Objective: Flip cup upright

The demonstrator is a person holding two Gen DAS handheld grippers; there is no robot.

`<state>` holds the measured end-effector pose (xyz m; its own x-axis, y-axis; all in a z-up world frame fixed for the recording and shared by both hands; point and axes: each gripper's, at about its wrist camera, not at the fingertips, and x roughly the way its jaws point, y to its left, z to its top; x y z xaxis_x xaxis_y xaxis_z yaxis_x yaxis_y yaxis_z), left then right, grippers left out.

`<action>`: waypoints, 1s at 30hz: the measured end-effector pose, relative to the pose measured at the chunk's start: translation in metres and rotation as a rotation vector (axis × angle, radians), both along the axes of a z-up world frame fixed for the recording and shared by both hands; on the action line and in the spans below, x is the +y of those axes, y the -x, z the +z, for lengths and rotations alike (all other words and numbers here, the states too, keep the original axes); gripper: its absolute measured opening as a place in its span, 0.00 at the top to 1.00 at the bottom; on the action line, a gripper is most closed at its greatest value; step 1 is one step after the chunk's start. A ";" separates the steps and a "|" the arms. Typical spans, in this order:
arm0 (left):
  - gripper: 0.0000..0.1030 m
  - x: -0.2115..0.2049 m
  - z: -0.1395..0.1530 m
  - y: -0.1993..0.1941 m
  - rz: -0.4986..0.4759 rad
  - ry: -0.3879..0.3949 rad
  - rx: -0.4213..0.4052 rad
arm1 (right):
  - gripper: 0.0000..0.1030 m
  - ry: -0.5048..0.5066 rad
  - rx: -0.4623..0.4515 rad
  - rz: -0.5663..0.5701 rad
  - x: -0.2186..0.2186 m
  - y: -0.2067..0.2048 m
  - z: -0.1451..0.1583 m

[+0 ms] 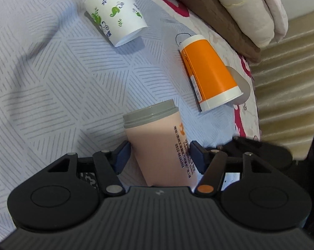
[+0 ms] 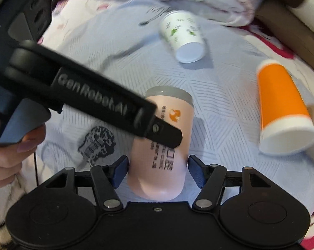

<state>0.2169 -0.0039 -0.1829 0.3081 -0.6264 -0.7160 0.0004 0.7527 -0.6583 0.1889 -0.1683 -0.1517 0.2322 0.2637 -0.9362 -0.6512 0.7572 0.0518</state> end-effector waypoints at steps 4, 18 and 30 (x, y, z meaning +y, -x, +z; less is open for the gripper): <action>0.41 0.003 -0.002 0.000 0.004 0.011 0.001 | 0.30 0.042 0.040 0.052 0.011 -0.014 -0.004; 0.43 0.016 0.018 -0.004 -0.003 0.057 -0.161 | 0.31 -0.112 -0.198 -0.112 -0.003 0.005 0.010; 0.33 0.022 0.002 -0.021 -0.006 0.110 -0.077 | 0.33 -0.275 -0.240 -0.193 -0.024 0.005 0.014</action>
<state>0.2379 0.0180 -0.1809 0.3560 -0.7019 -0.6170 0.0583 0.6756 -0.7349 0.1837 -0.1926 -0.1381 0.5055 0.4267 -0.7499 -0.5167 0.8458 0.1330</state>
